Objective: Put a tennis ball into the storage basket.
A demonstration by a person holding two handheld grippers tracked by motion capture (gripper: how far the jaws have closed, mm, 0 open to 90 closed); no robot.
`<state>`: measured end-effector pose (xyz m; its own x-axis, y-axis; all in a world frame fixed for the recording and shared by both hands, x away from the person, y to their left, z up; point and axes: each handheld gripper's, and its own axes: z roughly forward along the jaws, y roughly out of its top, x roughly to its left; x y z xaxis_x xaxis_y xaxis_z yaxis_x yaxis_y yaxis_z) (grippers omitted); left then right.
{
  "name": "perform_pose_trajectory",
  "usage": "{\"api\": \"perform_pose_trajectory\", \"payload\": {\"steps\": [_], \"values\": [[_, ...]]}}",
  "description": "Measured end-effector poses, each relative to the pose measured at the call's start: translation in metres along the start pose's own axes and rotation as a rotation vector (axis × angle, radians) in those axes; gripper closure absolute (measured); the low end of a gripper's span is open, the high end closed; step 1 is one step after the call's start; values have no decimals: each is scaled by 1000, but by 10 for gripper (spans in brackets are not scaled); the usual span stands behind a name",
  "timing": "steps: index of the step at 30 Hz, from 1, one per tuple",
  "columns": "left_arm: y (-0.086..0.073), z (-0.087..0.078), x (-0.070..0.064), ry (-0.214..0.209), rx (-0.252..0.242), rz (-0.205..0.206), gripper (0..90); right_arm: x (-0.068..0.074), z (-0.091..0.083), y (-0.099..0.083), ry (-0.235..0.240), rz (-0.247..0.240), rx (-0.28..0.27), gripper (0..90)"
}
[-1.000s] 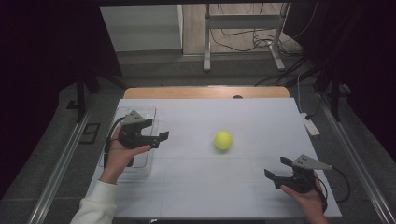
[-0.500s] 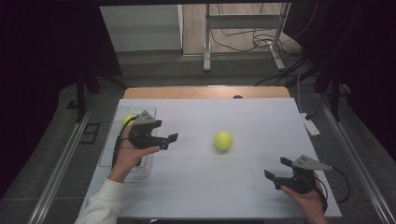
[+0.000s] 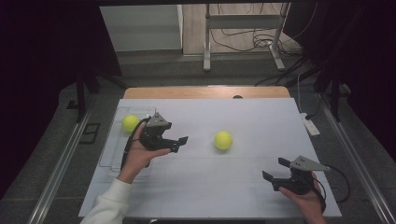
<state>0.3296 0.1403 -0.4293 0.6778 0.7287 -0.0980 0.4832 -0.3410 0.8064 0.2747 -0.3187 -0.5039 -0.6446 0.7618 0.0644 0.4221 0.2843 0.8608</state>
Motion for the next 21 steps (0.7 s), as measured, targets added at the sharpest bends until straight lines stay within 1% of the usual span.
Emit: {"api": "perform_pose_trajectory", "payload": {"steps": [10, 21], "values": [[3, 5, -7, 4, 5, 2, 154, 1, 2, 3, 10, -6, -8, 131], [10, 17, -17, -18, 18, 22, 154, 1, 3, 4, 17, -11, -9, 131]]}}
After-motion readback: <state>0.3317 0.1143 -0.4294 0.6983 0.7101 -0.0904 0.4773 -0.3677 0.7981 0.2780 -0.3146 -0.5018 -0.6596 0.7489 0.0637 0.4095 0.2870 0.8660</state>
